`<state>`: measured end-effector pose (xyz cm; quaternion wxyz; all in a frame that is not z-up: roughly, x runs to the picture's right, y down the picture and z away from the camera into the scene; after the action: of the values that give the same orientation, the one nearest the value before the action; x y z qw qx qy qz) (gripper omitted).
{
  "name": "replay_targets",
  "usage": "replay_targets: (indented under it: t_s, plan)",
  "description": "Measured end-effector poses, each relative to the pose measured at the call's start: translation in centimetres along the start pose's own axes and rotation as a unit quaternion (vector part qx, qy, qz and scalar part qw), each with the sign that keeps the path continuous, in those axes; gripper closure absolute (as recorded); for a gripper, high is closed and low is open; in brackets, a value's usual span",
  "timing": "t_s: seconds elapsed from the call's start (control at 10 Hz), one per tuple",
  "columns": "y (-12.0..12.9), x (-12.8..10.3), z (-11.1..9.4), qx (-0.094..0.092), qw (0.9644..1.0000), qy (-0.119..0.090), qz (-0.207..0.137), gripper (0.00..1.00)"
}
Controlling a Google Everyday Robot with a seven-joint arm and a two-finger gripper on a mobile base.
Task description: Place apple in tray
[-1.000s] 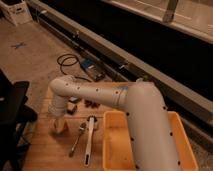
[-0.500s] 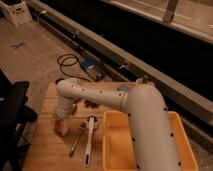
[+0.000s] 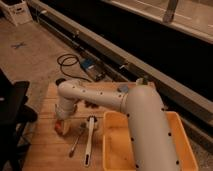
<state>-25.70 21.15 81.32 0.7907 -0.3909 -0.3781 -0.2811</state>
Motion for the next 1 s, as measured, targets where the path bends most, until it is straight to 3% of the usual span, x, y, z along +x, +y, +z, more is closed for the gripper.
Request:
replay_targets:
  t_s: [0.2, 0.4, 0.7, 1.0]
  plan:
    - [-0.1, -0.2, 0.0, 0.009, 1.0, 0.003, 0.0, 0.78]
    - [0.0, -0.6, -1.3, 0.027, 0.9996, 0.01, 0.001, 0.97]
    - [0.1, -1.9, -5.7, 0.073, 0.9971, 0.02, -0.003, 1.0]
    - [2.5, -1.0, -11.7, 0.131, 0.9908, 0.032, 0.009, 1.0]
